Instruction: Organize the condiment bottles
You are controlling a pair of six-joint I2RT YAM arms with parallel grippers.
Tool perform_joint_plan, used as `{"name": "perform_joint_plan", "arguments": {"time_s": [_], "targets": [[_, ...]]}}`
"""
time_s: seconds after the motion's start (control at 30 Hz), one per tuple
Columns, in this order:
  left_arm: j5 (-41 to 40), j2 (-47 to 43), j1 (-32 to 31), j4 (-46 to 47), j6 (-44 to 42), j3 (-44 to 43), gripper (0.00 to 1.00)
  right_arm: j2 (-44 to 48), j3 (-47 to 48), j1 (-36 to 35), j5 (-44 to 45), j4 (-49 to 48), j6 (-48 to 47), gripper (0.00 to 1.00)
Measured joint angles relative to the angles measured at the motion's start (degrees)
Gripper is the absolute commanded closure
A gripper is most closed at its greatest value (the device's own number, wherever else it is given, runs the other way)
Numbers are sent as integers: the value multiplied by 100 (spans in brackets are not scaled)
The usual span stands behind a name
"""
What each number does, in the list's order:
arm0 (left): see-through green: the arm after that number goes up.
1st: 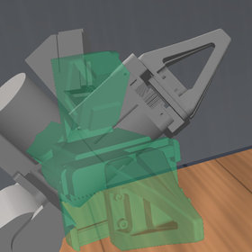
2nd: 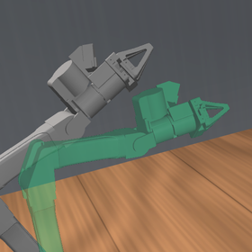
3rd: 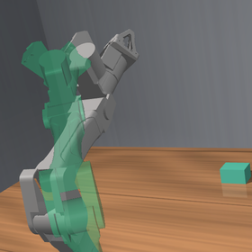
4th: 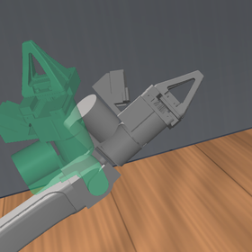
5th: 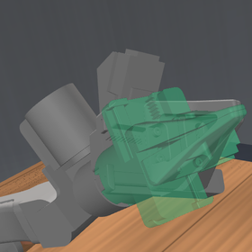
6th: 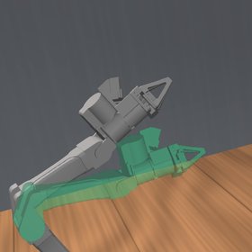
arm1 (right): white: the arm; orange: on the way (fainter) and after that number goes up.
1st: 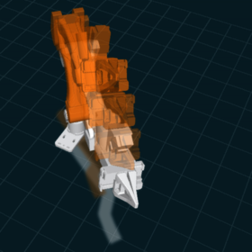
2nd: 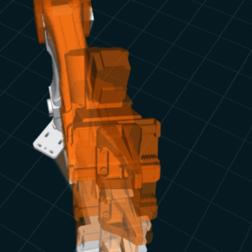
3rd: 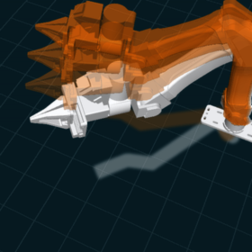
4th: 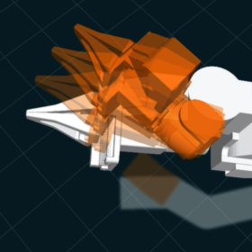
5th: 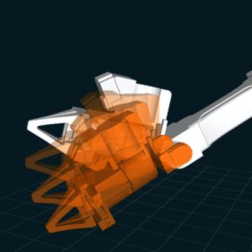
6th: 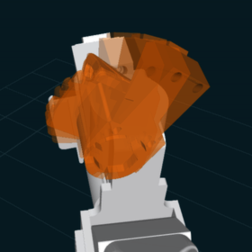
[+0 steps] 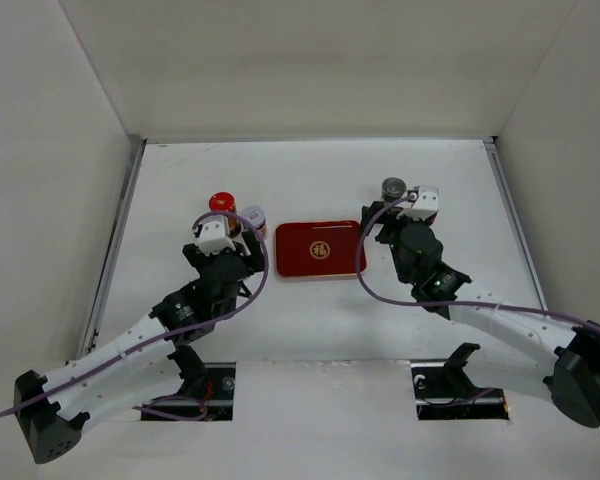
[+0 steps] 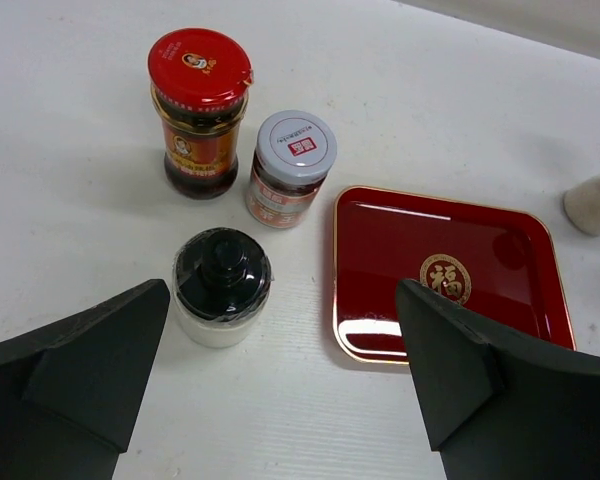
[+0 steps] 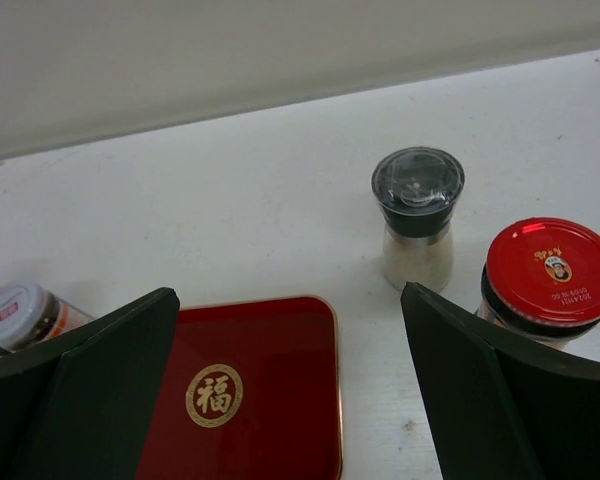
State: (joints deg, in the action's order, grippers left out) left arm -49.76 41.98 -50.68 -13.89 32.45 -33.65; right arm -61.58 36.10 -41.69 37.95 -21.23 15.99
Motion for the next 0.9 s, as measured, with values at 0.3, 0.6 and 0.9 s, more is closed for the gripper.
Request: {"name": "perform_joint_plan", "arguments": {"time_s": [0.3,0.6,0.9], "targets": [[-136,-63,256,129,-33,133,0,-256,-55,0,11,-11,-17,0],[-232,24,415,411,-352,450,32,-256,-57,11,-514,17,122,54],[-70,964,651,767,-507,568,17,-385,-57,11,-702,-9,138,0]]}}
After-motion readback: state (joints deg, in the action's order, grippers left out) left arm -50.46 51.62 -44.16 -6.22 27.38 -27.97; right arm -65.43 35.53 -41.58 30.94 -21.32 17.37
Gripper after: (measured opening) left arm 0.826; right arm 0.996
